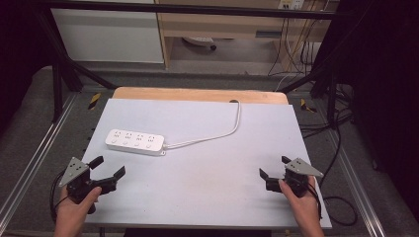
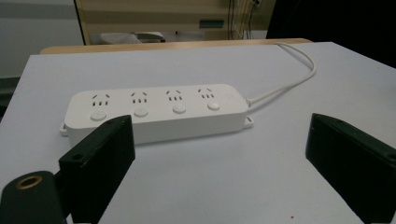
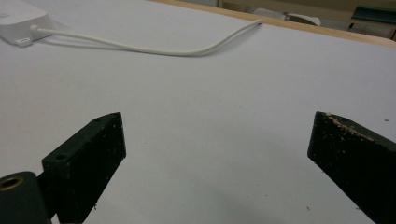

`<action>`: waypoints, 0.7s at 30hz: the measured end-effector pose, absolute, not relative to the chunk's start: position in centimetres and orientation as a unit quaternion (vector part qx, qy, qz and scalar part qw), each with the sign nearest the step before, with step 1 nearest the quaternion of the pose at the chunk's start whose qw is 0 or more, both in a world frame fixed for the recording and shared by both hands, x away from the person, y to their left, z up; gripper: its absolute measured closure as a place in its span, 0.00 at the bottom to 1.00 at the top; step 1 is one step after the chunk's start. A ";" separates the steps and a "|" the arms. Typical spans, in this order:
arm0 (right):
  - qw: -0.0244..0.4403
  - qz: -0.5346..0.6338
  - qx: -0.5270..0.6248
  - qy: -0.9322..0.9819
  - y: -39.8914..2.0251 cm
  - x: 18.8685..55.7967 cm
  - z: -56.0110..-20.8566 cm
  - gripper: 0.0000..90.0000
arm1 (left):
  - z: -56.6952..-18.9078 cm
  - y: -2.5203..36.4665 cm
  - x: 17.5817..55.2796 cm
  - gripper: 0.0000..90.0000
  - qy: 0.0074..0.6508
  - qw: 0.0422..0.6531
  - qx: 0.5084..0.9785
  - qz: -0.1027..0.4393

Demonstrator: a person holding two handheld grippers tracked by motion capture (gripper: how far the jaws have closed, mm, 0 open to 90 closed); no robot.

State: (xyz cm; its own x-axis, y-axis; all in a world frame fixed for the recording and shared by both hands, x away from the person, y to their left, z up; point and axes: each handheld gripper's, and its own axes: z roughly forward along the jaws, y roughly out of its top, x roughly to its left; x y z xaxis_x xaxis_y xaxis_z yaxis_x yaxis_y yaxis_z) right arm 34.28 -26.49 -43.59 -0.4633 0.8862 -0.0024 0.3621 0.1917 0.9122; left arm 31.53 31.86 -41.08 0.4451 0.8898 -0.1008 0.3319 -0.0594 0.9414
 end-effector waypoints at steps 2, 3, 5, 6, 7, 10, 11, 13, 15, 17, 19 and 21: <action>0.284 0.460 0.436 0.720 -26.5 34.4 -43.7 0.04 | -41.1 31.8 31.5 0.09 0.451 0.516 0.676 0.270; 0.284 0.459 0.437 0.720 -26.5 34.4 -43.7 0.04 | -41.1 31.8 31.5 0.09 0.451 0.516 0.676 0.270; 0.285 0.456 0.436 0.722 -26.5 34.4 -43.7 0.04 | -41.1 31.8 31.5 0.09 0.451 0.516 0.676 0.270; 0.284 0.456 0.436 0.722 -26.4 34.4 -43.7 0.04 | -41.1 31.8 31.5 0.09 0.451 0.516 0.676 0.270; 0.285 0.455 0.435 0.723 -26.4 34.4 -43.7 0.04 | -41.1 31.8 31.5 0.09 0.451 0.516 0.676 0.269; 0.289 0.455 0.433 0.722 -26.3 34.3 -43.7 0.04 | -41.0 31.8 31.5 0.09 0.452 0.516 0.676 0.270; 0.289 0.455 0.433 0.722 -26.3 34.3 -43.7 0.04 | -41.1 31.8 31.5 0.09 0.452 0.516 0.676 0.271; 0.292 0.454 0.431 0.723 -26.2 34.3 -43.6 0.04 | -41.1 31.8 31.6 0.09 0.453 0.516 0.676 0.269; 0.289 0.452 0.434 0.723 -26.1 34.3 -43.6 0.04 | -41.1 31.8 31.6 0.09 0.452 0.517 0.676 0.268; 0.289 0.451 0.437 0.723 -26.1 34.3 -43.6 0.04 | -41.1 31.7 31.6 0.09 0.452 0.517 0.676 0.268; 0.288 0.450 0.440 0.722 -26.0 34.3 -43.6 0.04 | -41.1 31.7 31.5 0.08 0.452 0.519 0.675 0.267; 0.284 0.451 0.440 0.722 -26.0 34.3 -43.6 0.03 | -41.0 31.7 31.5 0.08 0.451 0.520 0.675 0.268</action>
State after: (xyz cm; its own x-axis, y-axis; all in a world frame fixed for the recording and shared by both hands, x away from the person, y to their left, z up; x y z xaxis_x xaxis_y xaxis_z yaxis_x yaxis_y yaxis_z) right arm 34.32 -26.01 -43.56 -0.4510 0.8924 -0.0136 0.3792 0.2054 0.9022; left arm 31.51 31.69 -41.00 0.4502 0.8864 -0.1074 0.3303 -0.0536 0.9424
